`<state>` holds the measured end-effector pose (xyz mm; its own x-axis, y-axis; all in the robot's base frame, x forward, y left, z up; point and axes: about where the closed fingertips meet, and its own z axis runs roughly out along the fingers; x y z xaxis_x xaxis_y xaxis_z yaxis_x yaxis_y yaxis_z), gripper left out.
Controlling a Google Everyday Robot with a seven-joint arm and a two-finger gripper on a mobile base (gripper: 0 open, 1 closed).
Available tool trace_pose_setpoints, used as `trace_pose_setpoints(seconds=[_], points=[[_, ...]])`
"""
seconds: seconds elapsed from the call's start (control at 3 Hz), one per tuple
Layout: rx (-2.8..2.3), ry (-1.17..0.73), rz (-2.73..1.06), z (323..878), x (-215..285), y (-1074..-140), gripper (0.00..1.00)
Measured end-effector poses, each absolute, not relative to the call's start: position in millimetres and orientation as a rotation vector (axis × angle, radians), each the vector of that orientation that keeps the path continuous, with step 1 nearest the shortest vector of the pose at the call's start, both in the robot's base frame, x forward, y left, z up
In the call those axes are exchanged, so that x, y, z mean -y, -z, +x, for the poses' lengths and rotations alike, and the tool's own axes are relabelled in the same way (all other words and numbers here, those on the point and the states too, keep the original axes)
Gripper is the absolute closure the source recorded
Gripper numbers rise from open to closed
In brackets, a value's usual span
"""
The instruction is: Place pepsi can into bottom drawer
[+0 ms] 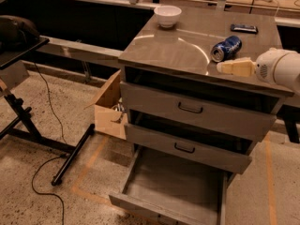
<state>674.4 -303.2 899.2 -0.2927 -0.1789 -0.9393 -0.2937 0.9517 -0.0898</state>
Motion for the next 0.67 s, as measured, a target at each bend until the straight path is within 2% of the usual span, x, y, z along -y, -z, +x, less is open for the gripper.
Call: trace_pose_setpoints(seconds=[0.67], points=[[-1.860, -0.009, -0.265, 705, 297, -902, 0.00]])
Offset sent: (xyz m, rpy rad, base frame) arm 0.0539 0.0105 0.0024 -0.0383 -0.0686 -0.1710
